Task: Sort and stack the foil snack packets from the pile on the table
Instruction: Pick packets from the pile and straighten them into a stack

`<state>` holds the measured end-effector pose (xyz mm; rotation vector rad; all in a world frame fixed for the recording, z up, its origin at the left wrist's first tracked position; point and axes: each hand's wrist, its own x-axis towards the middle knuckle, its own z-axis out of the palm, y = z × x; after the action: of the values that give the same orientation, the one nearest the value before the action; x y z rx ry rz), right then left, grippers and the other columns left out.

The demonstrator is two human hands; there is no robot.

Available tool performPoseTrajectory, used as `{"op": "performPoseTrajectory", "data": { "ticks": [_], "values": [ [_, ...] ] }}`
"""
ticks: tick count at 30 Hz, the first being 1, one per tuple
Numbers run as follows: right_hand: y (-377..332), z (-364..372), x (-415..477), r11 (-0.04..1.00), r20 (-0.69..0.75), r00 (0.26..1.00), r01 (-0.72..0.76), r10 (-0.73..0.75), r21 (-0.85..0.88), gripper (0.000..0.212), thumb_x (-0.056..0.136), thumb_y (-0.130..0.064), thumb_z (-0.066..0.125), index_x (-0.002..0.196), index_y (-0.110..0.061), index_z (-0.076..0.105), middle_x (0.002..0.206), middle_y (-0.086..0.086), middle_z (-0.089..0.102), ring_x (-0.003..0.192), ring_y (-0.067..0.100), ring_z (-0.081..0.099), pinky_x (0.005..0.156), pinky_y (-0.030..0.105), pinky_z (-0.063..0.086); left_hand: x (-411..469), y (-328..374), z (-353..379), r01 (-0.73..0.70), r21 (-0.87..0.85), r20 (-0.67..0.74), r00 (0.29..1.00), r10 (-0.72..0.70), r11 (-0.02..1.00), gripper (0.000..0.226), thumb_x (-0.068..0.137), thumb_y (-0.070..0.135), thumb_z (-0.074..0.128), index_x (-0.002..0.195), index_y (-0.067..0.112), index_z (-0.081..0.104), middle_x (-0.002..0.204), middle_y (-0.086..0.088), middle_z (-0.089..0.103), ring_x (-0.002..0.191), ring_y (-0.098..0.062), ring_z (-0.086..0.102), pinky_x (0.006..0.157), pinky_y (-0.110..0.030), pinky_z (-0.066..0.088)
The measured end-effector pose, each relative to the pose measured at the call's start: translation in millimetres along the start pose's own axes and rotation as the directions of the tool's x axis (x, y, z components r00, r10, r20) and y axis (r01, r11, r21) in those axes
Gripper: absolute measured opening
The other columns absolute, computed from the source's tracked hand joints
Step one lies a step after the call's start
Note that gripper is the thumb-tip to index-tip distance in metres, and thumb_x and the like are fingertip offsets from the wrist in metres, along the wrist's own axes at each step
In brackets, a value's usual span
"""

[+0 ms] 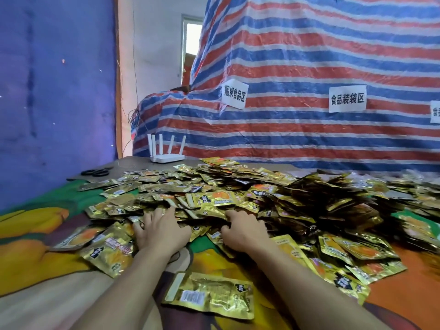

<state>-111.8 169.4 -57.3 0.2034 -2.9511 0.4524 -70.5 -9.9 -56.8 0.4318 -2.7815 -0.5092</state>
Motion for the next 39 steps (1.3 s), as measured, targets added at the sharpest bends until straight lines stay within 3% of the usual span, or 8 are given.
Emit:
{"op": "performPoseTrajectory", "data": {
  "ticks": [6,9,16,22,27,31,33,39],
  "values": [
    [0,2,-3,1.0,-0.05,0.998,0.026,-0.026,0.005,0.052,0.096,-0.034,0.048,0.148,-0.028,0.044,0.143,0.007,0.053,0.13,0.031,0.051,0.111,0.052,0.036,0,8,5,-0.038,-0.007,0.166,0.985,0.039,0.999,0.098,0.079,0.068,0.054,0.157,0.038,0.004,0.165,-0.013,0.013,0.151,-0.039,0.005,0.118,-0.063,0.0],
    [-1,1,-4,0.999,-0.061,0.998,0.028,-0.027,0.017,0.05,0.097,-0.032,0.049,0.146,-0.028,0.046,0.141,0.006,0.055,0.13,0.03,0.051,0.111,0.052,0.036,-1,9,7,-0.063,0.003,0.204,0.977,0.061,0.998,0.087,0.081,0.058,0.055,0.155,0.047,0.01,0.166,-0.013,0.01,0.152,-0.039,0.001,0.116,-0.064,-0.006],
    [-2,0,-5,0.998,-0.127,0.99,0.06,-0.061,-0.015,0.027,0.101,-0.018,0.048,0.126,-0.016,0.055,0.116,0.011,0.065,0.105,0.036,0.062,0.08,0.042,0.045,-4,14,9,-0.079,0.008,0.012,0.997,0.079,0.997,0.038,0.103,0.051,0.038,0.14,0.05,0.046,0.147,-0.004,0.042,0.139,-0.032,0.029,0.114,-0.057,0.017],
    [2,-8,-7,0.994,-0.211,0.973,0.104,-0.095,0.031,0.011,0.103,-0.014,0.044,0.111,-0.013,0.052,0.1,0.011,0.061,0.089,0.035,0.058,0.069,0.039,0.043,-7,19,1,-0.073,-0.091,-0.128,0.99,0.061,0.993,0.032,0.106,0.045,0.034,0.127,0.043,0.059,0.135,0.002,0.053,0.136,-0.028,0.036,0.115,-0.056,0.018],
    [7,-23,-11,0.978,-0.392,0.918,0.127,-0.053,0.166,0.008,0.106,-0.025,0.042,0.105,-0.017,0.043,0.086,0.006,0.057,0.071,0.029,0.051,0.062,0.036,0.04,-7,22,-5,-0.215,-0.221,-0.414,0.904,0.108,0.951,0.019,0.105,0.032,0.045,0.11,0.027,0.063,0.113,0.005,0.064,0.113,-0.023,0.057,0.112,-0.049,0.023],
    [12,-28,-12,0.958,-0.5,0.866,0.136,0.008,0.251,0.009,0.106,-0.028,0.044,0.107,-0.021,0.04,0.084,0.0,0.059,0.068,0.027,0.055,0.061,0.036,0.04,-10,25,-8,-0.357,-0.349,-0.541,0.832,0.124,0.866,0.012,0.103,0.024,0.049,0.098,0.016,0.056,0.081,0.001,0.062,0.077,-0.027,0.06,0.075,-0.039,0.042],
    [14,-30,-11,0.926,-0.523,0.852,0.172,0.032,0.337,0.008,0.106,-0.026,0.044,0.103,-0.019,0.042,0.084,-0.001,0.06,0.069,0.024,0.059,0.06,0.035,0.044,-10,26,-8,-0.401,-0.407,-0.567,0.815,0.117,0.821,0.013,0.104,0.023,0.049,0.094,0.014,0.05,0.074,0.001,0.055,0.065,-0.024,0.054,0.053,-0.032,0.034],
    [18,-28,-8,0.895,-0.565,0.824,0.221,0.04,0.387,0.016,0.106,-0.024,0.048,0.121,-0.02,0.048,0.093,-0.006,0.062,0.082,0.021,0.064,0.066,0.035,0.047,-11,31,-8,-0.531,-0.594,-0.634,0.771,0.055,0.605,0.005,0.104,0.019,0.046,0.102,0.015,0.047,0.089,-0.006,0.055,0.071,-0.016,0.055,0.052,-0.03,0.042]
  ]
}}
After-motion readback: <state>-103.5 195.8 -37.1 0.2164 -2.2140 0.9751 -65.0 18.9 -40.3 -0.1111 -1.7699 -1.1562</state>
